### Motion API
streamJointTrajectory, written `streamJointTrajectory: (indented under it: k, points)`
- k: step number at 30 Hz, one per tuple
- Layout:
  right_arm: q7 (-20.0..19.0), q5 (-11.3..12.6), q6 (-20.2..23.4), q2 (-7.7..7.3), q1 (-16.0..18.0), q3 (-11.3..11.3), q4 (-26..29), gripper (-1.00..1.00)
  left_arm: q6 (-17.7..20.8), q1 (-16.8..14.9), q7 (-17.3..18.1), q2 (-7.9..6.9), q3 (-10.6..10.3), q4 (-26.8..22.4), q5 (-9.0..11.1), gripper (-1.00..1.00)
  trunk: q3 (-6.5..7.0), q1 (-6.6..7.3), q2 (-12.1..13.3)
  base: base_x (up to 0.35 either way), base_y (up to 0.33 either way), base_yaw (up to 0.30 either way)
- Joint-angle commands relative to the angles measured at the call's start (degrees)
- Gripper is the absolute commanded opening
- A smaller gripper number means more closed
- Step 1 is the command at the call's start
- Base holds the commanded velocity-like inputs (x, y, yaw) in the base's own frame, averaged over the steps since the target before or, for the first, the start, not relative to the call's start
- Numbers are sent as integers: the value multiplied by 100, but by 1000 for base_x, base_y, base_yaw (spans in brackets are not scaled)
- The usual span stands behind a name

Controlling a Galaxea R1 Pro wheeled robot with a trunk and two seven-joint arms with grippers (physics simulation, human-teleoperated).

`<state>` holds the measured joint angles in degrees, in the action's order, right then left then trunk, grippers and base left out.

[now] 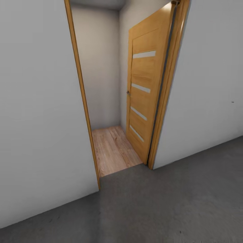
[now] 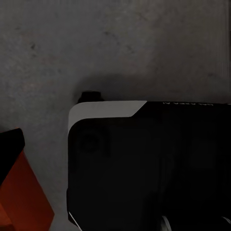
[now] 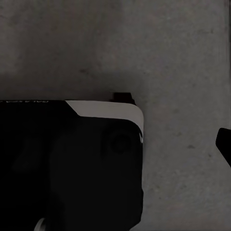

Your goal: Move the two storage containers from the living room to the garage. In the garage, place one container on the floor and stack the other container on top of it (either order is fine).

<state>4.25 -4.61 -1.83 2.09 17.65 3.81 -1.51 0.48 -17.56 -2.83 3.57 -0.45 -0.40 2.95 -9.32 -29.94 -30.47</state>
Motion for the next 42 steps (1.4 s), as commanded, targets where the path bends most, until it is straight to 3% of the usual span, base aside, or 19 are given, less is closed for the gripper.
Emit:
streamJointTrajectory:
  k: [1,12,30,42]
  points:
    - [23,-49,-19,1,9,40,-16,100,5,-2,-16,2,-7,-4,31,100,-4,-2,-9,0,0,-242]
    - [23,-49,-14,-9,10,40,-16,100,14,-2,-9,1,-9,-4,31,100,39,-2,-9,54,0,-179]
    - [23,-71,-10,2,6,35,-16,100,40,-2,-7,-5,-14,-12,22,100,41,-2,-9,323,-12,-6]
    - [23,-82,-10,2,9,34,-16,100,40,-2,-7,3,-10,-13,22,100,41,-2,-9,309,-170,0]
